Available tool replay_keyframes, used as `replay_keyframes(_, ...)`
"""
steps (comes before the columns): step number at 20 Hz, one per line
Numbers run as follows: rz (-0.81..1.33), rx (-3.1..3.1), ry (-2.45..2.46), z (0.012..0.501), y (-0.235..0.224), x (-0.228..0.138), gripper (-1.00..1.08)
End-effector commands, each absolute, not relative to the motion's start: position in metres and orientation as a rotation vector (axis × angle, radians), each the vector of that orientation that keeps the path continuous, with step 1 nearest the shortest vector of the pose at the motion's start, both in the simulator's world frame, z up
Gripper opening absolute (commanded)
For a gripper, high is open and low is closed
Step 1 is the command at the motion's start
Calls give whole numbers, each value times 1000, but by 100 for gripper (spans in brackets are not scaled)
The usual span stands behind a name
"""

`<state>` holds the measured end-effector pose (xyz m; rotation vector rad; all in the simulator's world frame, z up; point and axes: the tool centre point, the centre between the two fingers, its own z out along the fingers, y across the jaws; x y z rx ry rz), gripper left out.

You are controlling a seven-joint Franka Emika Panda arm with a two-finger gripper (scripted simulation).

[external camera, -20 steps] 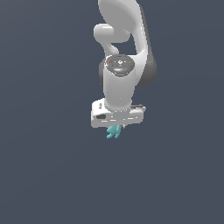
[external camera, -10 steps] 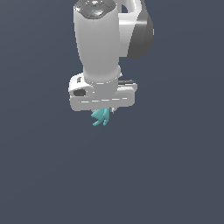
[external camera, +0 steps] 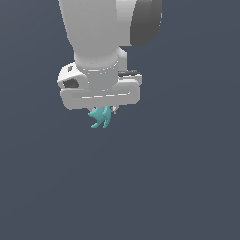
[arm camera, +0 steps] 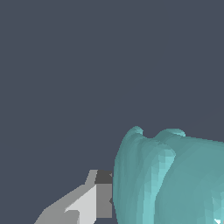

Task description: Pick up the object and move it to a goal position.

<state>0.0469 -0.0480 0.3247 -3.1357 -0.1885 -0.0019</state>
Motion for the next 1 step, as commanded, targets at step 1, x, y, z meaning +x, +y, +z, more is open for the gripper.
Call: replay_keyframes(1,0,-3135,-190,327,-49,47,-100)
